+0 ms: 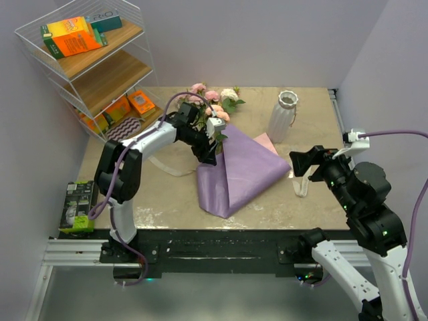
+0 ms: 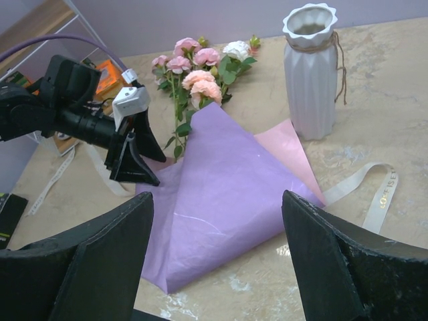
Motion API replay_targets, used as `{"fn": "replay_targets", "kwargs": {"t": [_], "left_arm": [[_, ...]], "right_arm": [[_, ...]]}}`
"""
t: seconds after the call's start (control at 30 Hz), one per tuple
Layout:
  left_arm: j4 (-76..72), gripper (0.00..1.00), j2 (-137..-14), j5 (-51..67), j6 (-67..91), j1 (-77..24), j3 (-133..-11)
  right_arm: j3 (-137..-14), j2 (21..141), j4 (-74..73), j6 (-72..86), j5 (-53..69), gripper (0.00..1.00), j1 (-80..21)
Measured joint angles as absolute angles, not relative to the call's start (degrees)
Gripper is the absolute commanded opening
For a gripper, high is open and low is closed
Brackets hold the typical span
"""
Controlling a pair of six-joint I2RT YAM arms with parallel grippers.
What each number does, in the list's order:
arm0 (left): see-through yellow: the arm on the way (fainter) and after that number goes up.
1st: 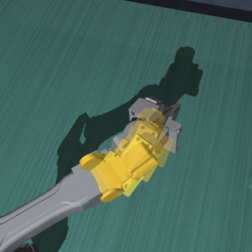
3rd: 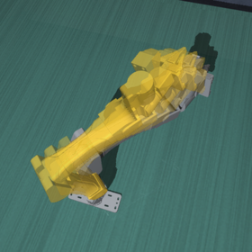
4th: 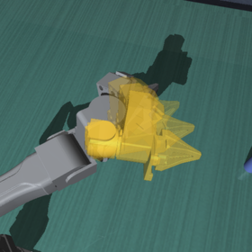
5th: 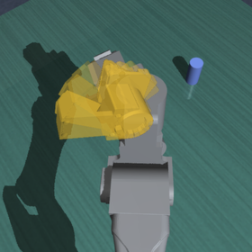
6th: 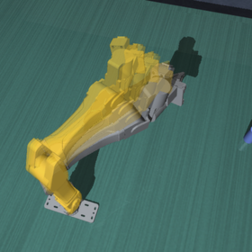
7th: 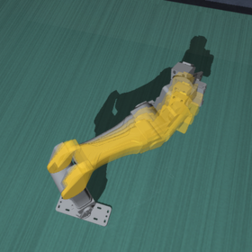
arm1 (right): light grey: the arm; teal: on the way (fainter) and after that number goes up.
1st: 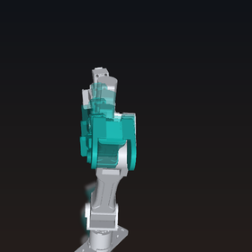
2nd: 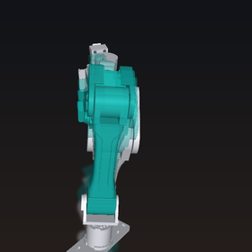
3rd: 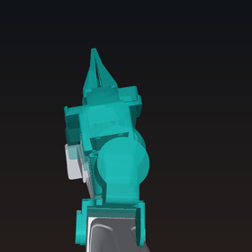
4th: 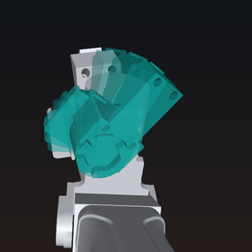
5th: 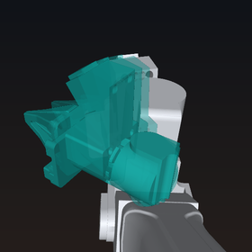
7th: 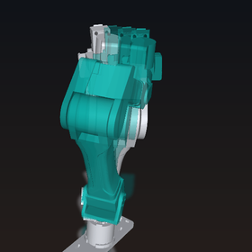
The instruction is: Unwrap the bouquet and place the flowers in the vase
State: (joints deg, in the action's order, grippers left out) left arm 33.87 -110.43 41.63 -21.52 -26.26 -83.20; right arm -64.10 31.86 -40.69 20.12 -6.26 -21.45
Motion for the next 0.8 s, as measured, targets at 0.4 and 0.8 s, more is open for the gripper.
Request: {"fn": "replay_targets", "kwargs": {"t": [0.4, 0.8], "left_arm": [[35.68, 0.50, -114.39, 39.51, -22.15, -26.26, -85.45], [40.34, 0.00, -114.52, 39.38, -23.62, -26.39, -89.06]], "right_arm": [[-62.22, 31.48, -40.29, 20.21, -5.74, 0.79, -21.45], [-61.69, 31.55, -38.89, 20.56, -4.73, 0.79, -21.45]]}}
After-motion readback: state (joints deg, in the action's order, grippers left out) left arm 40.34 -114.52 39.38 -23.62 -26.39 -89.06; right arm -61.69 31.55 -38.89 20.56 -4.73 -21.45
